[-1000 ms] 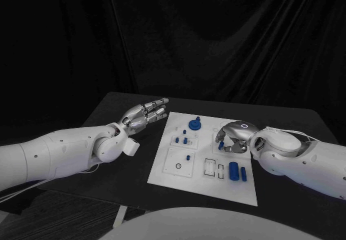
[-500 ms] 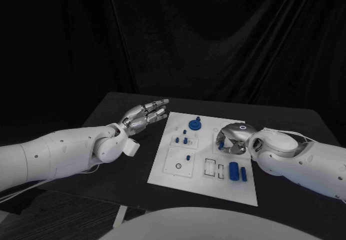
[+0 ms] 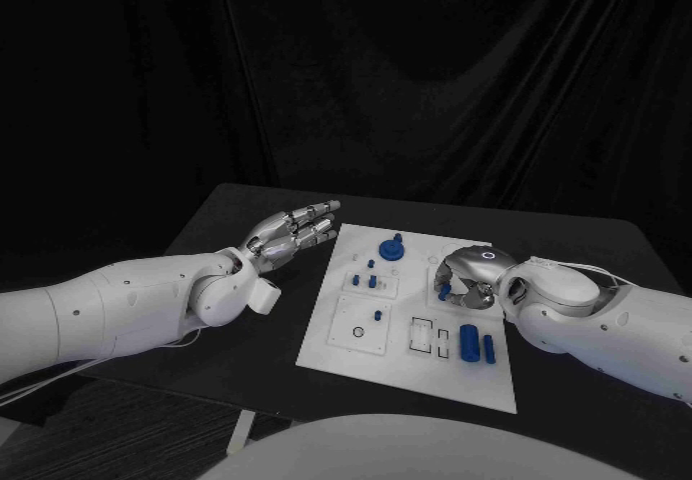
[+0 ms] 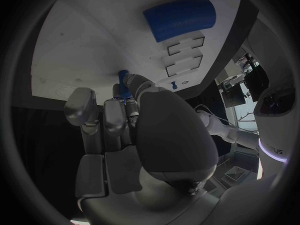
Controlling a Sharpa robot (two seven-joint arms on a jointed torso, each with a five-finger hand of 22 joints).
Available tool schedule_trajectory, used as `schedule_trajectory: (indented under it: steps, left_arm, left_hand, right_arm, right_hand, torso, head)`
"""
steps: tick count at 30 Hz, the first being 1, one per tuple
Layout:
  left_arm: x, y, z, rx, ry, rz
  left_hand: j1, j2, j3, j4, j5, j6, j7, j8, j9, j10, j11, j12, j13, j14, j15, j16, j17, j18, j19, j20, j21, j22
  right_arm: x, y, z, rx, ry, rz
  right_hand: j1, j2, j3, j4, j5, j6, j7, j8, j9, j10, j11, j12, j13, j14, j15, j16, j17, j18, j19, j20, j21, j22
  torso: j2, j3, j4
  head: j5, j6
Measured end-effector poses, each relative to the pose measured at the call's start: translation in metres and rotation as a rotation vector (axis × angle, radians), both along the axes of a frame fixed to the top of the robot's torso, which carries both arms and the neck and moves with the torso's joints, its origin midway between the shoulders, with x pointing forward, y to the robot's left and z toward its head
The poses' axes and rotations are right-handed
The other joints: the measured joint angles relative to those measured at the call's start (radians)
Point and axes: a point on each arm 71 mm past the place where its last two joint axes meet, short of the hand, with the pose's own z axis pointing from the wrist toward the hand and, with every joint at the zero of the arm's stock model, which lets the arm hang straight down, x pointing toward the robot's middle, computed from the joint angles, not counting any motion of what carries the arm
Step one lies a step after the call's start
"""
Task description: Assemble the parts on the task board
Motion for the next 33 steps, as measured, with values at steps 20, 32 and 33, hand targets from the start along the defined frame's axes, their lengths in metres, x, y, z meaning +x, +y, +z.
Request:
schedule_trajectory:
  steps: [20,32,33]
  left_arm:
    - [-0.002,0.001,-0.004,0.001,0.01,-0.001]
    - [-0.001,-0.002,-0.005,0.0,0.011,-0.005]
    - [-0.001,-0.002,-0.005,0.0,0.011,-0.005]
  left_hand:
    - [0.001,0.001,0.0,0.0,0.0,0.0,0.0,0.0,0.0,0.001,0.002,0.0,0.0,0.0,0.0,0.0,0.0,0.0,0.0,0.0,0.0,0.0]
    - [0.004,0.004,0.0,0.0,0.0,0.007,0.007,0.0,0.0,0.001,0.002,0.0,0.0,0.0,0.0,0.0,0.0,0.0,0.0,0.0,0.0,0.0]
    - [0.004,0.004,0.0,0.0,0.0,0.007,0.007,0.0,0.0,0.001,0.002,0.0,0.0,0.0,0.0,0.0,0.0,0.0,0.0,0.0,0.0,0.0]
  right_arm:
    - [-0.01,0.004,0.036,0.1,-0.091,0.035]
    - [-0.027,0.06,0.08,0.191,-0.138,0.176]
    - [-0.029,0.066,0.08,0.197,-0.136,0.189]
  right_hand:
    - [0.0,0.0,-0.014,-0.03,-0.027,0.026,-0.019,0.026,0.031,0.027,-0.016,0.0,-0.003,-0.005,-0.02,0.0,-0.001,0.0,0.003,-0.018,0.012,0.0]
    - [0.0,0.0,-0.023,-0.04,-0.027,0.03,-0.016,0.026,0.032,0.029,-0.018,0.0,-0.003,-0.005,-0.02,0.0,-0.001,0.0,0.003,-0.018,0.012,0.0]
    - [0.0,0.0,-0.023,-0.04,-0.027,0.03,-0.016,0.026,0.032,0.029,-0.018,0.0,-0.003,-0.005,-0.02,0.0,-0.001,0.0,0.003,-0.018,0.012,0.0]
  torso:
    - [-0.001,0.0,-0.0006]
    - [-0.002,-0.0005,-0.0005]
    - [-0.002,-0.0006,-0.0004]
  head:
    - [0.014,0.0]
    - [0.01,0.0]
    - [0.01,0.0]
